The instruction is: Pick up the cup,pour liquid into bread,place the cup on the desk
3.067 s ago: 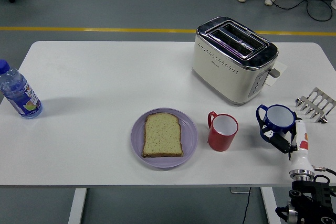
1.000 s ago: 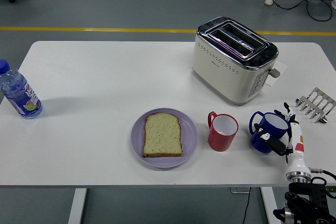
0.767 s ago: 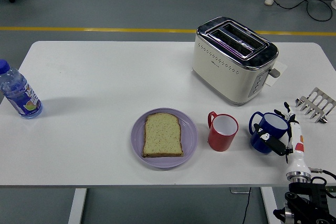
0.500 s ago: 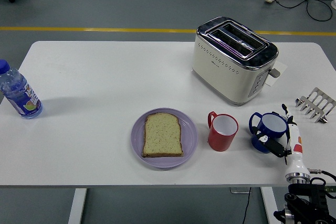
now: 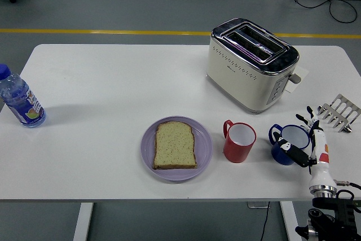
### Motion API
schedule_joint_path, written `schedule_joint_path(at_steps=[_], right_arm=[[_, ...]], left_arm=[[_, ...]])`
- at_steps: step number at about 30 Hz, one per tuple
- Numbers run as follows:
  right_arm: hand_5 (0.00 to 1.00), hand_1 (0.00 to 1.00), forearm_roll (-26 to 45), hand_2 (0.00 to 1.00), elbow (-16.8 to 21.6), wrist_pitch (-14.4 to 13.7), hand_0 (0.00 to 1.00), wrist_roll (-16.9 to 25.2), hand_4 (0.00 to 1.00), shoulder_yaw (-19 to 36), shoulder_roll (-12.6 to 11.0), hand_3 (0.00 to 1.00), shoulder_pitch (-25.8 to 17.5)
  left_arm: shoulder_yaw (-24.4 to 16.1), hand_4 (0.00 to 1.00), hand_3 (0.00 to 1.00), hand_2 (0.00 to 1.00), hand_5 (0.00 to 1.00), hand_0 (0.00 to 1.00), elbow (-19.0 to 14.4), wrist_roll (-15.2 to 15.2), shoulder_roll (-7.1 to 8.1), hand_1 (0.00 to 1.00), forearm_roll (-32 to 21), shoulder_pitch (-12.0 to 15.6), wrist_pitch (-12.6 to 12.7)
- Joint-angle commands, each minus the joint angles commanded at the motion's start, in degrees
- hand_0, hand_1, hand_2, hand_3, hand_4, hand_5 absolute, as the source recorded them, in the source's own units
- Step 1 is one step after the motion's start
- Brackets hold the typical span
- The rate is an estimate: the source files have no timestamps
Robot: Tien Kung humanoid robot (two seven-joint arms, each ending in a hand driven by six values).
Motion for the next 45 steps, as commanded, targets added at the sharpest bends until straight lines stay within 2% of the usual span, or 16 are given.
schedule_joint_path(at_steps=[4, 16, 23, 24, 26, 28, 32, 35, 36, 41, 42, 45], right_arm=[[0.107, 0.634, -0.3, 0.814, 1.3, 0.0, 0.844, 0.1, 0.921, 0.3, 0.0, 0.998, -0.3], [0.104, 0.635, -1.2, 0.809, 9.7, 0.0, 0.844, 0.6, 0.914, 5.2, -0.2, 0.996, -1.9], [0.098, 0.636, 1.9, 0.804, 15.5, 0.0, 0.842, 0.1, 0.896, 8.3, -0.3, 0.982, -2.5], [0.091, 0.635, 2.4, 0.802, 16.6, 0.0, 0.839, -0.1, 0.846, 8.9, -0.4, 0.942, -2.7], [0.091, 0.635, 3.6, 0.802, 18.8, 0.3, 0.839, -0.6, 0.846, 10.2, -0.5, 0.942, -3.0], [0.091, 0.635, 4.1, 0.802, 19.4, 0.5, 0.839, -0.7, 0.846, 10.5, -0.5, 0.942, -3.1], [0.091, 0.634, 6.6, 0.799, 21.8, 2.3, 0.833, -1.1, 0.813, 12.2, -0.3, 0.928, -3.6], [0.091, 0.634, 9.2, 0.799, 24.7, 4.7, 0.833, -2.2, 0.813, 14.3, -0.3, 0.928, -4.1], [0.102, 0.631, 10.0, 0.775, 25.4, 5.4, 0.784, -2.6, 0.783, 14.8, -0.3, 0.878, -4.2], [0.102, 0.631, 16.5, 0.775, 27.8, 9.5, 0.784, -4.1, 0.783, 18.0, -0.2, 0.878, -4.6], [0.16, 0.635, 17.3, 0.723, 28.0, 10.1, 0.717, -4.4, 0.72, 18.4, -0.2, 0.774, -4.6], [0.16, 0.635, 21.1, 0.723, 29.2, 13.3, 0.717, -5.7, 0.72, 20.3, -0.1, 0.774, -5.0]], left_arm=[[0.1, 0.326, 0.561, 0.661, 0.835, 0.639, 0.0, 0.0, -0.03, 0.651, 0.0, 0.0, 0.0], [0.2, 0.324, 0.56, 0.66, 0.833, 0.639, 0.0, 0.0, -0.01, 0.649, 0.0, 0.2, 0.0], [-0.3, 0.325, 0.56, 0.66, 0.834, 0.64, 0.0, 0.0, 0.02, 0.649, 0.2, -0.1, 0.0], [-0.4, 0.326, 0.56, 0.66, 0.836, 0.639, 0.0, 0.0, 0.03, 0.649, 0.3, -0.2, 0.0], [-0.6, 0.326, 0.56, 0.66, 0.836, 0.639, 0.0, 0.0, 0.07, 0.649, 0.3, -0.3, 0.0], [-0.6, 0.326, 0.56, 0.66, 0.836, 0.639, 0.0, 0.0, 0.08, 0.649, 0.3, -0.3, 0.0], [-0.7, 0.324, 0.56, 0.659, 0.835, 0.639, 0.0, 0.0, 0.12, 0.648, 0.3, -0.3, 0.0], [-0.7, 0.324, 0.56, 0.659, 0.835, 0.639, 0.0, 0.0, 0.17, 0.648, 0.3, -0.4, 0.0], [-0.7, 0.325, 0.558, 0.659, 0.835, 0.636, 0.0, 0.0, 0.18, 0.647, 0.3, -0.5, 0.0], [-0.8, 0.325, 0.558, 0.659, 0.835, 0.636, 0.0, 0.0, 0.23, 0.647, 0.5, -0.6, 0.0], [-0.8, 0.324, 0.558, 0.658, 0.835, 0.636, 0.0, 0.0, 0.23, 0.646, 0.5, -0.6, 0.0], [-0.8, 0.324, 0.558, 0.658, 0.835, 0.636, -0.1, 0.0, 0.22, 0.646, 0.5, -0.6, 0.0]])
